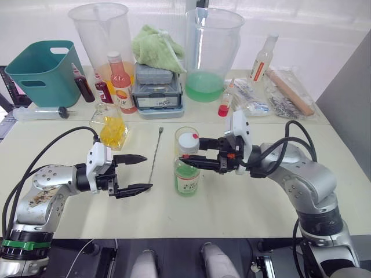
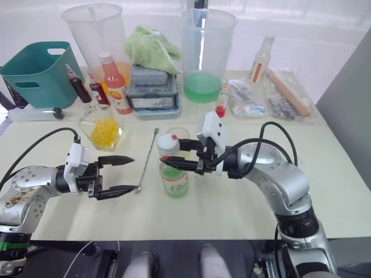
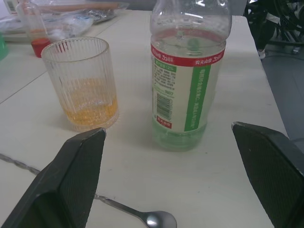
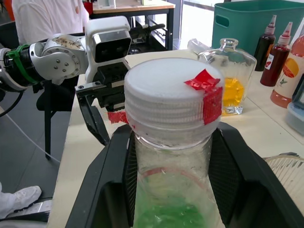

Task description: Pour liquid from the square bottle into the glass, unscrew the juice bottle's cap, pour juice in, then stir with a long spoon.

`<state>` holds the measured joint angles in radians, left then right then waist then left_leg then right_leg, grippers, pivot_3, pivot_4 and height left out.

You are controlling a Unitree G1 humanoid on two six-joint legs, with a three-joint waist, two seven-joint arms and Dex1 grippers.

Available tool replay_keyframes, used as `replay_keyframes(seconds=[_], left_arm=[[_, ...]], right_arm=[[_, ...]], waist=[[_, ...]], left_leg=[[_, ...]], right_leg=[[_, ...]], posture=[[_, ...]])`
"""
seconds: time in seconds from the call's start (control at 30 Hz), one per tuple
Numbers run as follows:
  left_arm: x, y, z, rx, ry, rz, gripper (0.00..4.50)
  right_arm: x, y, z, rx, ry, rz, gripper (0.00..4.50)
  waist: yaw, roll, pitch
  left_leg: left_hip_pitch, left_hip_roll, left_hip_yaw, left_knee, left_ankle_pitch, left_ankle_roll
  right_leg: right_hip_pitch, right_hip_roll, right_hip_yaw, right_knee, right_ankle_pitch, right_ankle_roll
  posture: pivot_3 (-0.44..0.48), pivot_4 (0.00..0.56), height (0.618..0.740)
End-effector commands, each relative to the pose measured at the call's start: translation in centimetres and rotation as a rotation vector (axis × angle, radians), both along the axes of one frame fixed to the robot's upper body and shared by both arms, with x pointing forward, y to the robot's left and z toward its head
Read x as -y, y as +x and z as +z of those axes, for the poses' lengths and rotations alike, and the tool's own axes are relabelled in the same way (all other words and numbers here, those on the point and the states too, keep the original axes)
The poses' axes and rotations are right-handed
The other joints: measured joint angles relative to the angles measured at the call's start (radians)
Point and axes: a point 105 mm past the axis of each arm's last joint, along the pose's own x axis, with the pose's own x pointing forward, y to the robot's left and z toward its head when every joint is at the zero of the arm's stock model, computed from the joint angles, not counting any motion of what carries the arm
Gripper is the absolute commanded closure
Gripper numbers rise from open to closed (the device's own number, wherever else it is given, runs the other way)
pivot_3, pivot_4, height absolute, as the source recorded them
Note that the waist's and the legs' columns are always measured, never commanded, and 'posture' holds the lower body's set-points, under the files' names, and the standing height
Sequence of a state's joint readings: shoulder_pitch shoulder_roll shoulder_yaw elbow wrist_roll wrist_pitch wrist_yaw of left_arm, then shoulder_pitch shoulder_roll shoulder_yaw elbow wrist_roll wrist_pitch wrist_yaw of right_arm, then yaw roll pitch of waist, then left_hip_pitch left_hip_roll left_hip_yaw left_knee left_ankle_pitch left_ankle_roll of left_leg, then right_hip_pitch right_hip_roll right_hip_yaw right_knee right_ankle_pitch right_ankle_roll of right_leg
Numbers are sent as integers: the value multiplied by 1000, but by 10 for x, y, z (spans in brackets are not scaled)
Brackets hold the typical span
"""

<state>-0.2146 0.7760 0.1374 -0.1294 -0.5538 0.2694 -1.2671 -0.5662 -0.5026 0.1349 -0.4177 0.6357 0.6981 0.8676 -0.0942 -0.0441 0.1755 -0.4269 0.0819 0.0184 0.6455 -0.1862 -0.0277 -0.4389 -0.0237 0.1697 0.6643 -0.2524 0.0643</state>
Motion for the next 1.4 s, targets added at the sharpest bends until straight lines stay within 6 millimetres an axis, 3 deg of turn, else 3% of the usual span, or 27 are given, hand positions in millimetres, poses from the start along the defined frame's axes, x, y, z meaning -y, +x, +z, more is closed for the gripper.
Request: replay_keyframes(seconds=[0.03,0.17,0.23,0.43,0.63,0.77,1.07,1.37,1.4], left_arm=[[1,-3,10,33,-3,2,0],[2,-5,11,33,-3,2,0],[2,-5,11,33,-3,1,0],[4,-5,12,31,-4,-4,0],[5,-6,15,31,-22,-16,0],[2,-11,22,30,-58,-7,0],[-10,-34,25,34,-112,76,0],[-15,-62,27,33,-130,161,0],[-15,-63,27,33,-129,169,0]], right_arm=[[0,-4,1,35,12,19,2974],[1,-5,-2,11,9,29,2974],[2,-5,-3,7,7,30,1922],[11,-7,4,4,7,48,8],[35,-8,13,-42,5,69,8],[44,0,7,-44,-44,125,8],[31,21,11,44,-133,339,8],[7,24,7,64,-141,543,8],[6,24,8,61,-135,551,251]], waist=[[0,0,0],[0,0,0],[0,0,0],[0,0,0],[2,0,0],[2,0,0],[-4,0,0],[-1,-1,0],[0,-1,0]], left_leg=[[0,0,0,0,0,0],[1,0,-1,0,0,0],[1,0,-1,0,0,0],[1,0,-1,0,0,0],[0,0,-1,0,0,0],[1,0,-1,0,0,0],[1,0,-2,0,0,0],[1,1,-4,0,0,0],[1,1,-4,0,0,0]], right_leg=[[0,0,0,0,0,0],[1,0,0,0,0,0],[1,0,0,0,0,0],[1,0,-1,0,0,0],[1,0,-1,0,0,0],[2,0,-1,0,0,0],[1,1,-2,0,-2,1],[2,0,-5,0,-1,-3],[2,0,-6,0,-1,-3]], posture=[[0,150,707],[0,150,707],[0,150,707],[0,150,707],[0,150,707],[0,150,707],[0,150,707],[0,150,707],[0,150,707]])
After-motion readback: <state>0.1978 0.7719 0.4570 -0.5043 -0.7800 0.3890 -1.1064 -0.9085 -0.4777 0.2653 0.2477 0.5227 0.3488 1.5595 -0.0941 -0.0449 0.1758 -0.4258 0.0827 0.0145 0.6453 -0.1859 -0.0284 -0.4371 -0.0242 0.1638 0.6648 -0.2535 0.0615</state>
